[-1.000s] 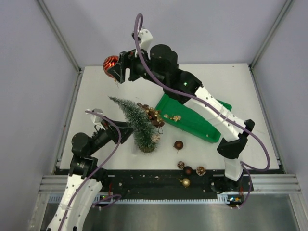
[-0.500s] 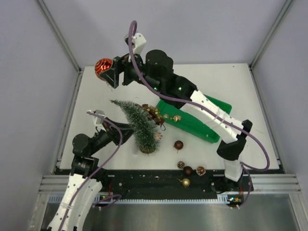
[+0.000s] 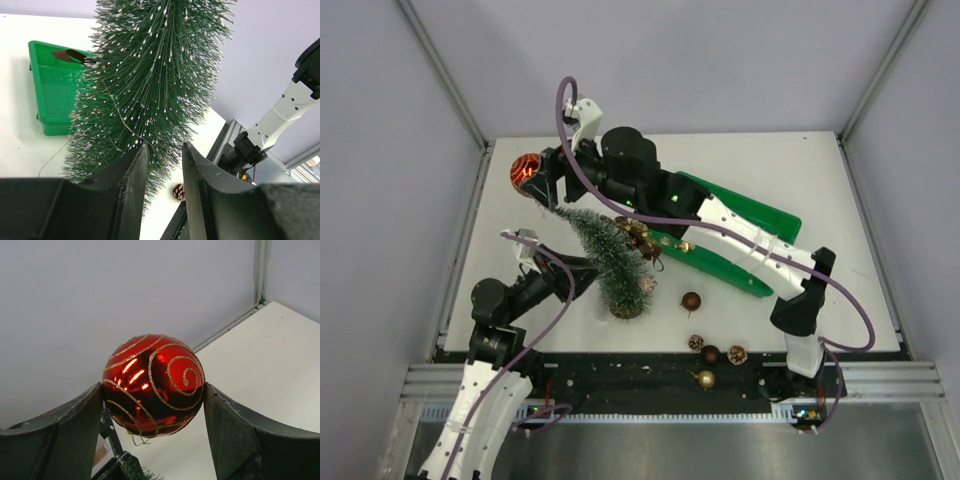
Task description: Decorate the small christmas tree
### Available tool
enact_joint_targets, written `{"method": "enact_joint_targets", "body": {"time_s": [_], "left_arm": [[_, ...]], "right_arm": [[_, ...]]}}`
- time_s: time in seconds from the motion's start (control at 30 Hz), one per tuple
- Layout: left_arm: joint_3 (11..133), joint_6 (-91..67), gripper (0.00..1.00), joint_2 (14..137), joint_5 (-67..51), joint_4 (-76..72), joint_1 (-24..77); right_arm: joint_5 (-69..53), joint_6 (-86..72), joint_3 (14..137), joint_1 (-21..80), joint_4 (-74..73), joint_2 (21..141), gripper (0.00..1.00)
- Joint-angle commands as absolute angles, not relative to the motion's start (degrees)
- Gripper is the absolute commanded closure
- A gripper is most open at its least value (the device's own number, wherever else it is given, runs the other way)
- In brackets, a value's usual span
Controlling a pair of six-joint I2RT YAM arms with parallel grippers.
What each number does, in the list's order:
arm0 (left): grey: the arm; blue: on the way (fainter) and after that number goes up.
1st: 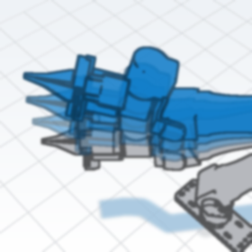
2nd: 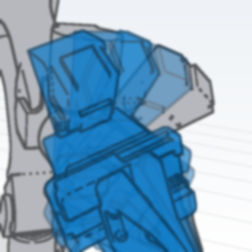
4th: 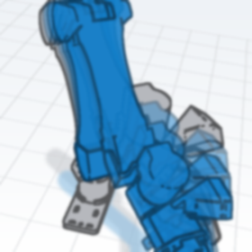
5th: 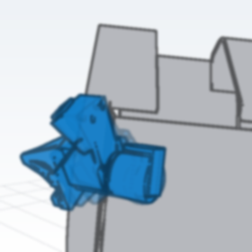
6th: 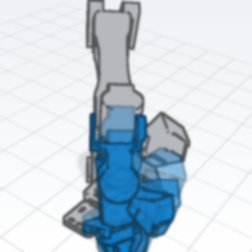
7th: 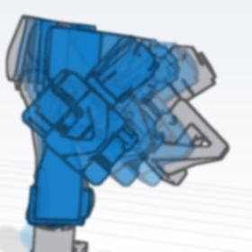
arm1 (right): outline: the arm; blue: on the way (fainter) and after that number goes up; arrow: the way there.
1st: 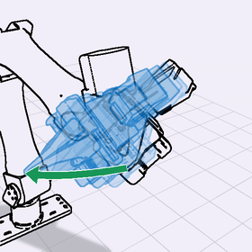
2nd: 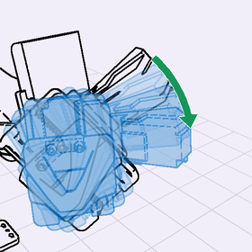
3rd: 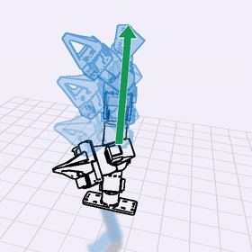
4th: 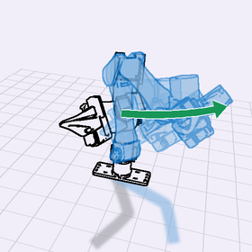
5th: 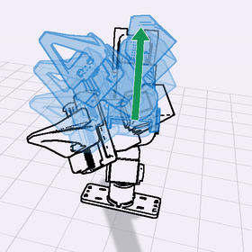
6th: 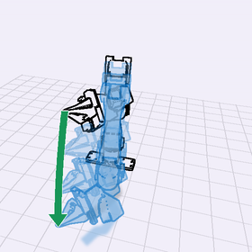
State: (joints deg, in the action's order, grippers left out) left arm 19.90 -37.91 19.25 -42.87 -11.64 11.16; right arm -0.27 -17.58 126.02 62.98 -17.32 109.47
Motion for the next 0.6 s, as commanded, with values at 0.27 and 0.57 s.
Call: {"method": "enact_joint_targets", "body": {"time_s": [0.27, 0.57], "left_arm": [[18.81, -37.79, 0.65, 14.41, -42.72, -14.50, 10.28], [18.72, -37.53, 0.68, 14.15, -42.36, -14.15, 10.28]], "right_arm": [[1.58, -16.35, 123.31, 64.25, -12.92, 102.92, 0.46], [1.06, -16.70, 124.10, 64.86, -13.18, 103.09, 0.46]]}}
